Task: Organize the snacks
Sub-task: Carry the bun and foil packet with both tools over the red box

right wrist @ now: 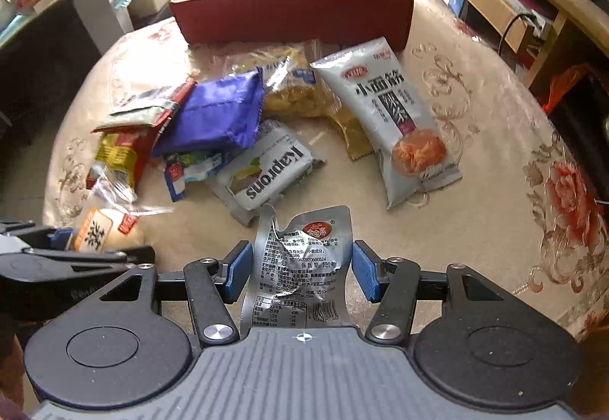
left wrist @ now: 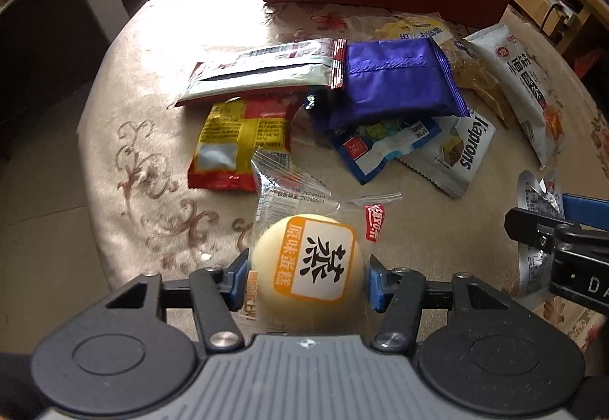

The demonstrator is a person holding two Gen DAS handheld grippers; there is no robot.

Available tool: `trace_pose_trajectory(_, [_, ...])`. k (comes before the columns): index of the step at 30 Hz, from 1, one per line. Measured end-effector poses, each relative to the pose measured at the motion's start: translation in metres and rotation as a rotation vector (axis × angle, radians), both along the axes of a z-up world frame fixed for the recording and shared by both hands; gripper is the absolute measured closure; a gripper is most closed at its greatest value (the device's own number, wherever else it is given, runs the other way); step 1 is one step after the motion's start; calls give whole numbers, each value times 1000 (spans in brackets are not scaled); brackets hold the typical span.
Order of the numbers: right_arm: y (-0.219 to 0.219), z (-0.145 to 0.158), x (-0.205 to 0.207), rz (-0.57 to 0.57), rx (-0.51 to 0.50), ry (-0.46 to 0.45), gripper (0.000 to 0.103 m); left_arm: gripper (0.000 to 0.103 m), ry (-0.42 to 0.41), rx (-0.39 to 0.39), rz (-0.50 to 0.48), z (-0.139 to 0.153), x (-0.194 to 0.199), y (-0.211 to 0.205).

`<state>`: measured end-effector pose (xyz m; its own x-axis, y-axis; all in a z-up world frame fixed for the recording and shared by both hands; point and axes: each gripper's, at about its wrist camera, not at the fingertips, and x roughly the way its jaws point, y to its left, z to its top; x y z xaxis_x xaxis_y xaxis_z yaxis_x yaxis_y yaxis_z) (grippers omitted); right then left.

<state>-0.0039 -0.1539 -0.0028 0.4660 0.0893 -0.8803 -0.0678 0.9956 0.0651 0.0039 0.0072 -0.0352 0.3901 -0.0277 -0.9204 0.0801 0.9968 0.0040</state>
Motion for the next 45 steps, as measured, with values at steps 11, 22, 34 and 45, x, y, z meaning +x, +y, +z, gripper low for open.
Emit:
trace_pose_trajectory(11, [1, 20, 5, -13, 40, -60, 39, 50, -56, -39, -20, 35, 7, -6])
trace_pose_trajectory(22, [-7, 29, 31, -73, 48, -89, 39, 50, -104, -89, -36, 58, 53, -11])
trace_pose_trajectory(34, [-17, 44, 77, -106, 69, -127, 39, 50, -163, -99, -39, 75, 104, -22])
trace_pose_trajectory(45, [-24, 53, 121, -129, 82, -164, 39, 50, -200, -94, -38, 81, 147, -37])
